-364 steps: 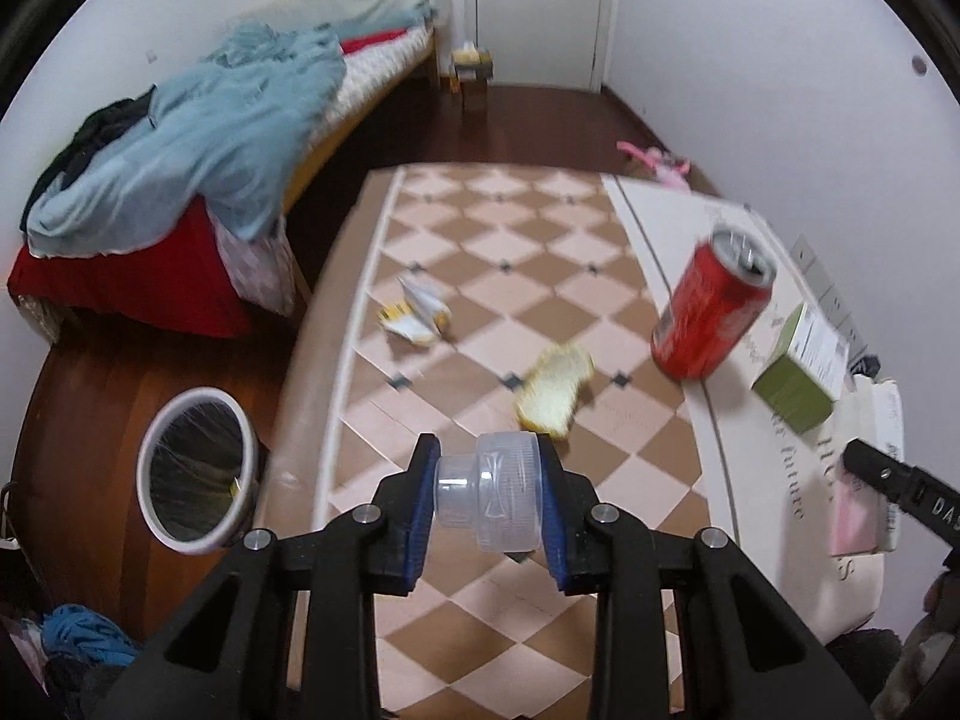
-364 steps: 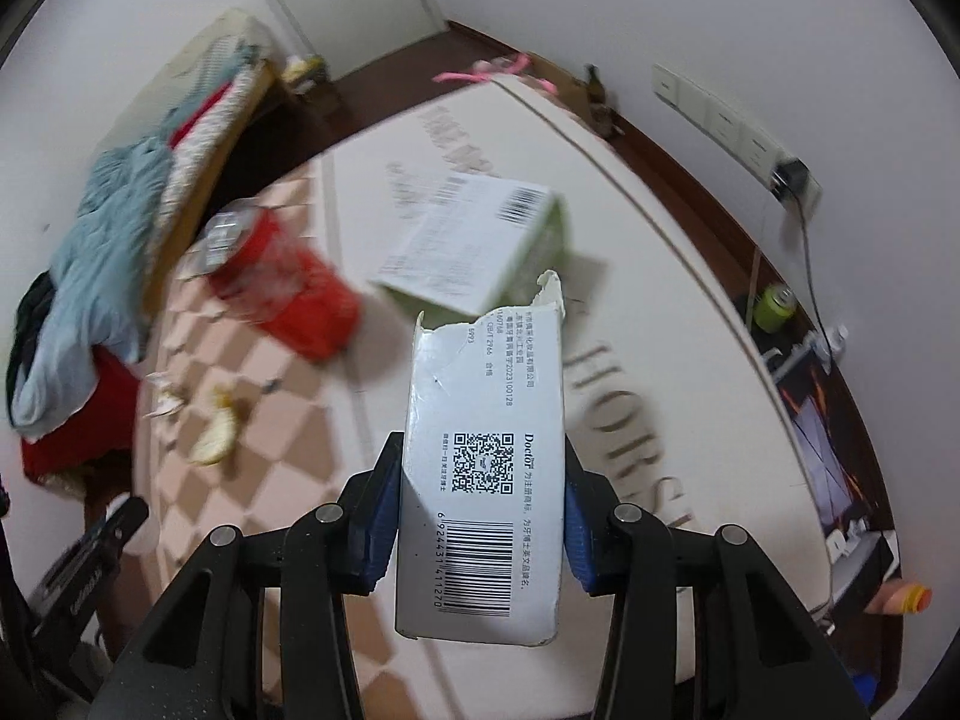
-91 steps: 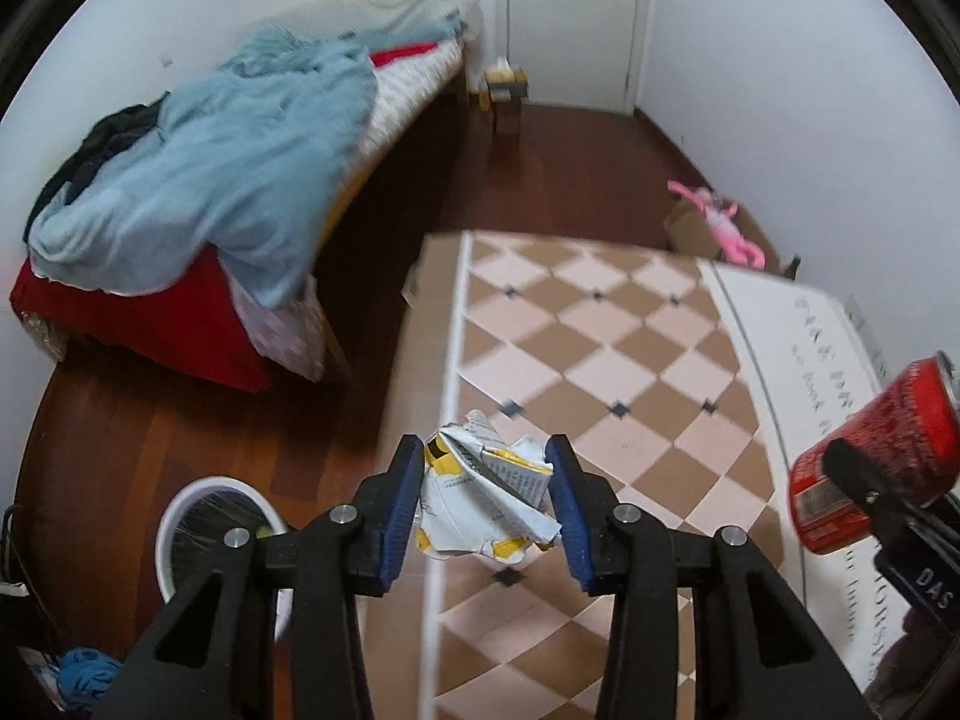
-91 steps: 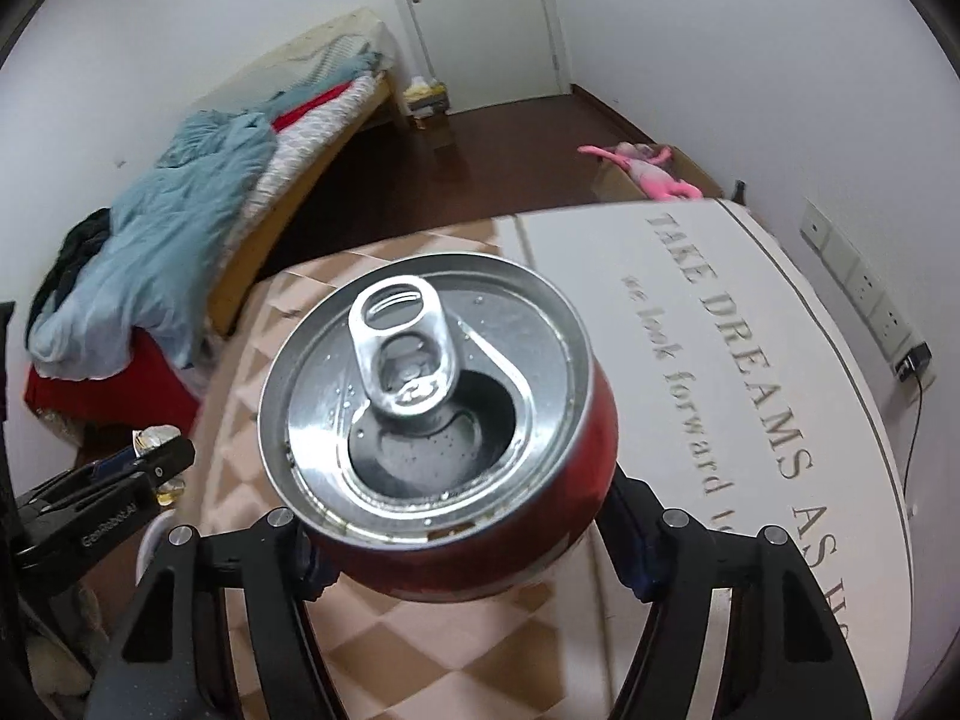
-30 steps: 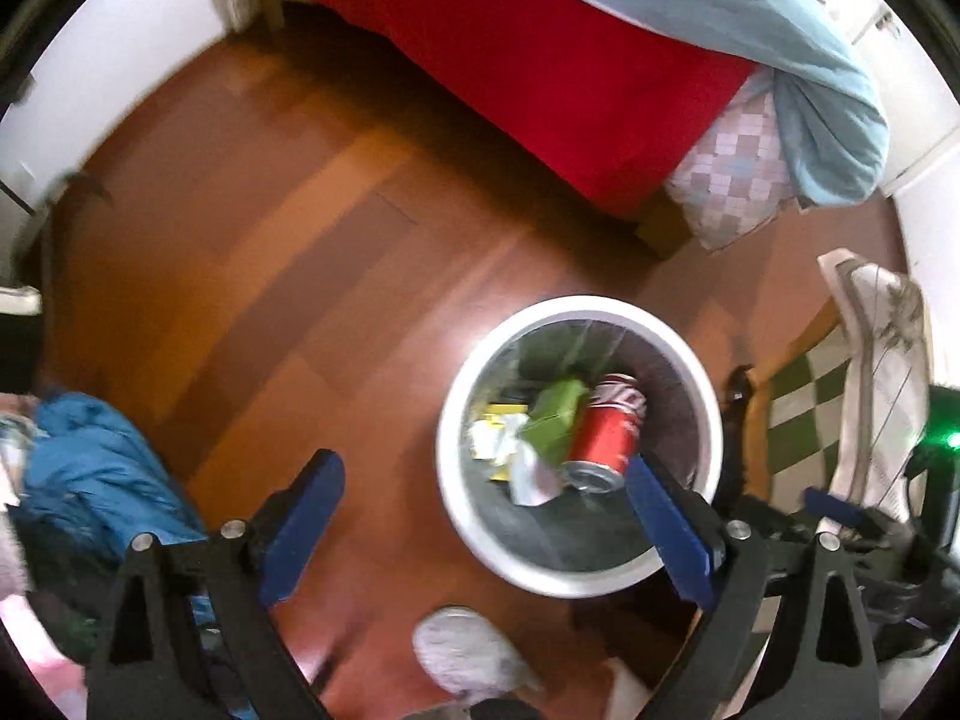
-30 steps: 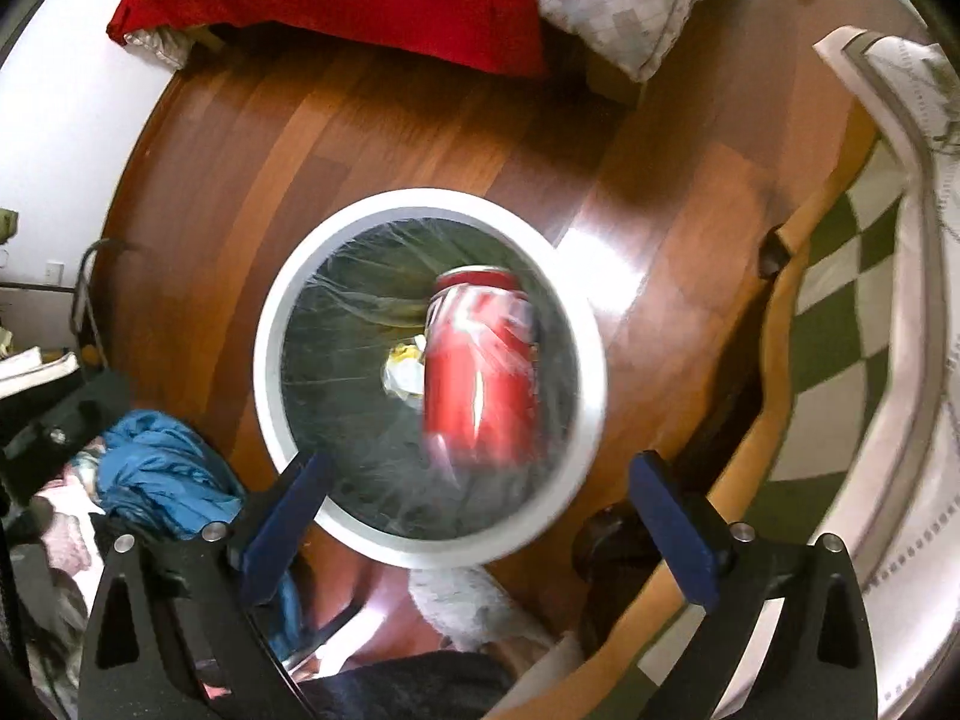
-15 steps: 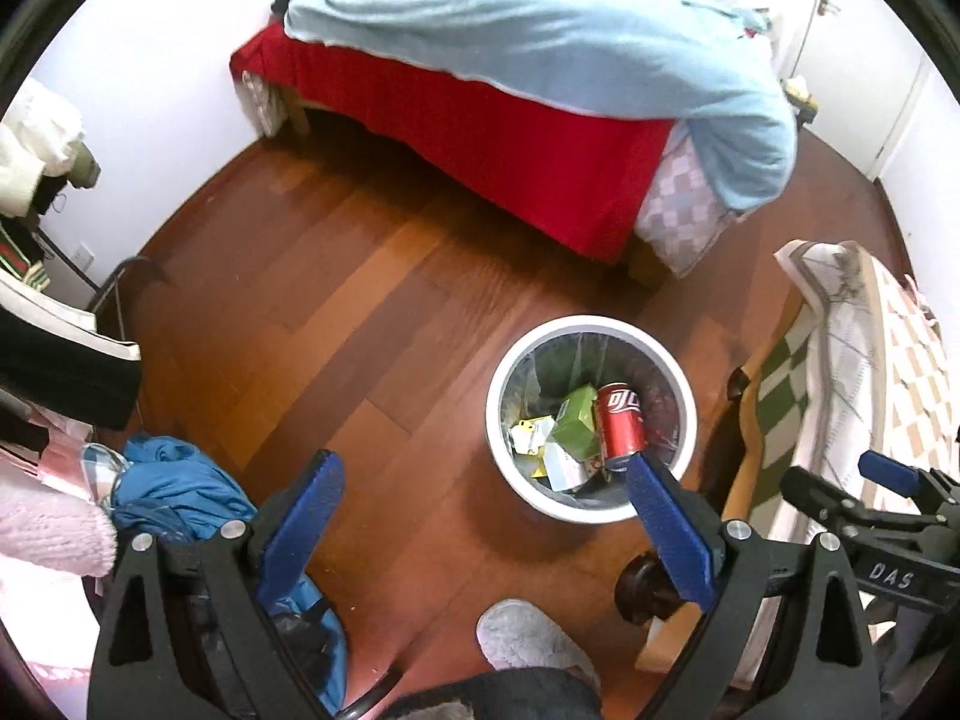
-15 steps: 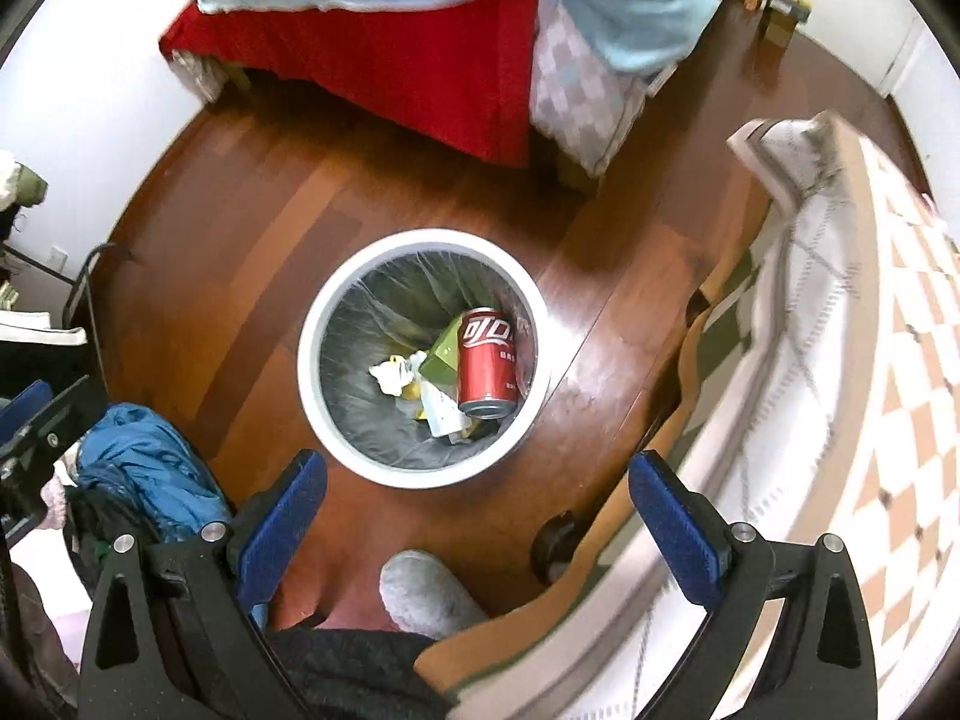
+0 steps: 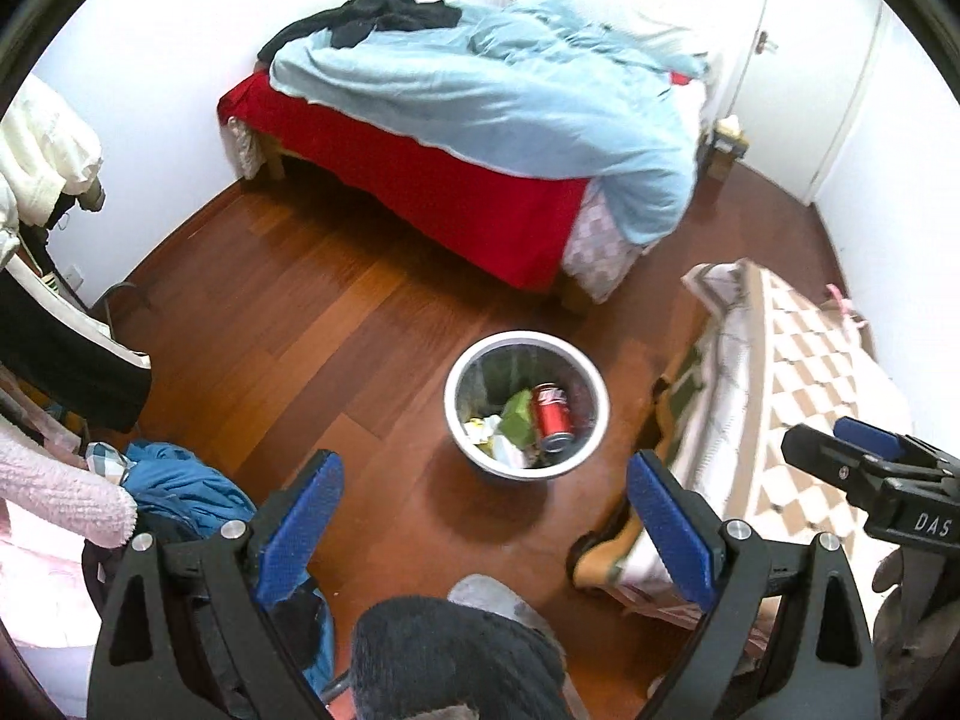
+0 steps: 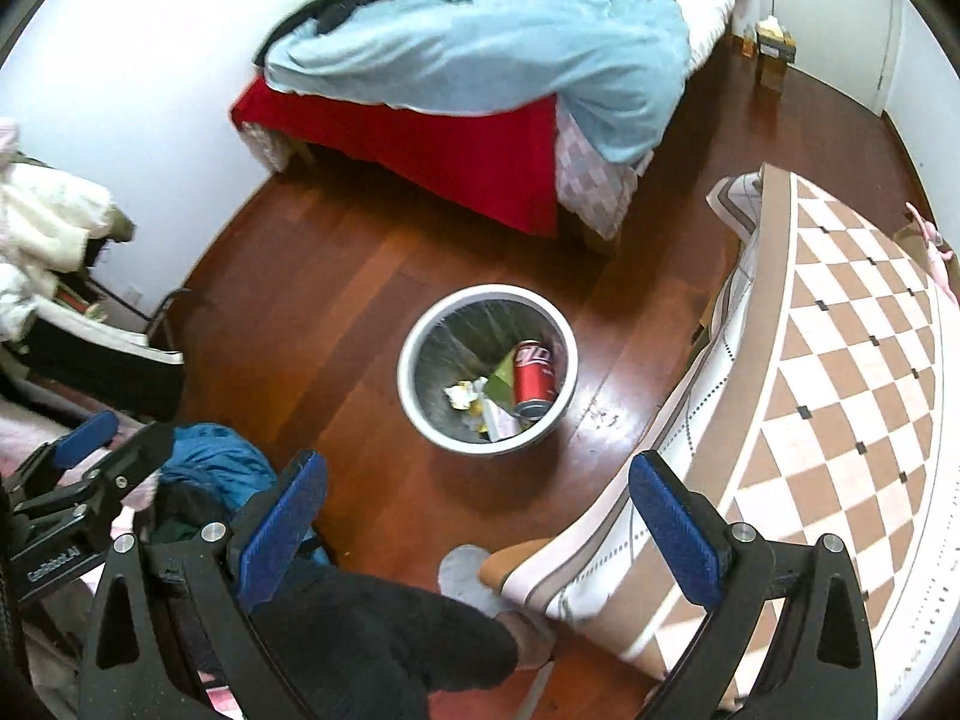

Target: Collect trash

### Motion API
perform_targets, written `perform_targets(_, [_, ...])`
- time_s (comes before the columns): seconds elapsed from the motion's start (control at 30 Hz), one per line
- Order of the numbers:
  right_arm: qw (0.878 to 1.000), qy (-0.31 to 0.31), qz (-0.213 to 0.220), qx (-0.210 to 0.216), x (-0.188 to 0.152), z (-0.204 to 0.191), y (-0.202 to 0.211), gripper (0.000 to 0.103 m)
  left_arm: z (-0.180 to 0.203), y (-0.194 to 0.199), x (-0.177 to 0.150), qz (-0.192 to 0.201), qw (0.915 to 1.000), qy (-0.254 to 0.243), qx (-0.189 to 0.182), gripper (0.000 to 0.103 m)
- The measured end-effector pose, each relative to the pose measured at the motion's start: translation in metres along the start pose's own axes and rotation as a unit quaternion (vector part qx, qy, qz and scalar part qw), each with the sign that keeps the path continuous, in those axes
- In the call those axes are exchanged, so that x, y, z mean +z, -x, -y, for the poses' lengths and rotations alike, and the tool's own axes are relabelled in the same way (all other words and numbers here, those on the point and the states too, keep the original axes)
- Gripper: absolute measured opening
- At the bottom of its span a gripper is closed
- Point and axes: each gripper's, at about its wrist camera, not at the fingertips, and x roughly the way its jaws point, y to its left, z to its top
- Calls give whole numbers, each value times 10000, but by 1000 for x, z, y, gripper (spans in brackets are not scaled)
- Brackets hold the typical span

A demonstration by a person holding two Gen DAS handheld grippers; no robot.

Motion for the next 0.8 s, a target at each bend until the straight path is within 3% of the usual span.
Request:
perform_targets(0.43, [9953, 125, 701, 654, -36, -11, 148, 102, 21, 100, -2, 554, 9946, -159, -861, 96])
perform_targets(0.8, [9901, 113, 939, 1040, -54, -17, 214, 102, 28, 151, -6, 894, 9876, -208, -1272, 96])
